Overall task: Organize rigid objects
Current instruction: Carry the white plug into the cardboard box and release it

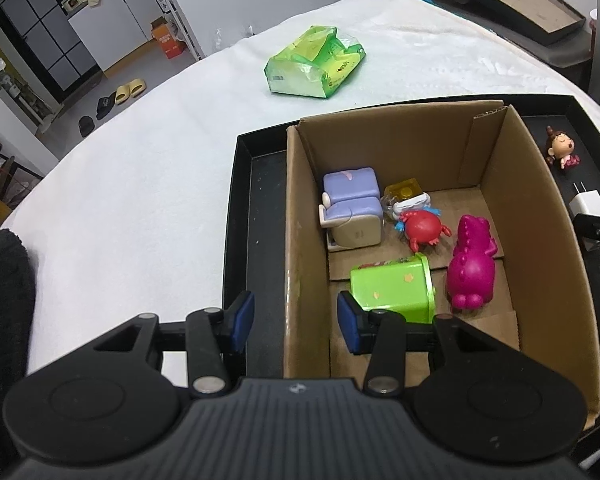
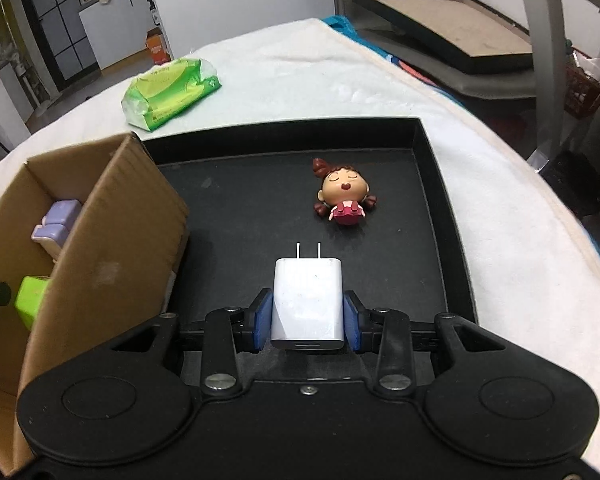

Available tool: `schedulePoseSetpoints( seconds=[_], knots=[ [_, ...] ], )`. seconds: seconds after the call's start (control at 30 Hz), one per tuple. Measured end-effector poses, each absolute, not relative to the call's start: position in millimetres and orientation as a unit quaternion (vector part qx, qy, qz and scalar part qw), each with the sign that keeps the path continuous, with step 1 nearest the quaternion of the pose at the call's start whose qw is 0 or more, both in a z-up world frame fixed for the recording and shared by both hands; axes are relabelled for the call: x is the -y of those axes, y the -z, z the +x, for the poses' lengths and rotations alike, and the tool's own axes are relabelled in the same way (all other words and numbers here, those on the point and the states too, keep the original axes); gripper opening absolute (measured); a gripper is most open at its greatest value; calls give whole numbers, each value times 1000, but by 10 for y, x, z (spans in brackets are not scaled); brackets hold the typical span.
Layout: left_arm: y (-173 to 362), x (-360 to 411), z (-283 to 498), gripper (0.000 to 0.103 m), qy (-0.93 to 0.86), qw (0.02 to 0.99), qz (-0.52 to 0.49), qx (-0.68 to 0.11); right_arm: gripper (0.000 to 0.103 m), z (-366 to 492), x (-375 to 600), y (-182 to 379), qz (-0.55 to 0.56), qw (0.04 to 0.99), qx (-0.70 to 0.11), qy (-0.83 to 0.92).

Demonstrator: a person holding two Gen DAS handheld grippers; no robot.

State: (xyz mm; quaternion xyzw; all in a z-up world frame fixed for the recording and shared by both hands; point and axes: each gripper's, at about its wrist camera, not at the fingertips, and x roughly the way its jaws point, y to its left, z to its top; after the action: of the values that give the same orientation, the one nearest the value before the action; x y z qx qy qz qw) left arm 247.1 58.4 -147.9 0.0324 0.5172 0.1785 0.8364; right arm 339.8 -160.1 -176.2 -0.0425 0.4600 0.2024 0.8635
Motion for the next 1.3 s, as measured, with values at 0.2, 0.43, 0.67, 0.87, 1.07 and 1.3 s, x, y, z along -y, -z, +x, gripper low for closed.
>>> schedulePoseSetpoints(
  seconds=[0.2, 0.43, 0.67, 0.87, 1.07, 1.3],
  knots=[
    [1444, -573, 2336, 44, -170, 843, 30, -509, 36, 3332, 1598, 1567, -40, 872, -444, -202],
    [1388, -562, 2247, 44, -162, 855, 28, -492, 36, 3251, 1551, 1300, -42, 882, -421, -205],
    [1357, -605, 2168, 43, -150, 863, 14, -482, 36, 3146, 1446, 1122, -52, 888, -407, -209],
    [1347, -678, 2118, 33, -143, 865, -6, -480, 36, 3056, 1314, 1037, -62, 889, -401, -212],
    [1386, -778, 2096, 14, -135, 859, -32, -494, 36, 2956, 1147, 1003, -77, 888, -398, -217],
    [1378, -815, 2057, 10, -122, 863, -48, -488, 36, 2835, 983, 971, -95, 886, -396, -223]
  ],
)
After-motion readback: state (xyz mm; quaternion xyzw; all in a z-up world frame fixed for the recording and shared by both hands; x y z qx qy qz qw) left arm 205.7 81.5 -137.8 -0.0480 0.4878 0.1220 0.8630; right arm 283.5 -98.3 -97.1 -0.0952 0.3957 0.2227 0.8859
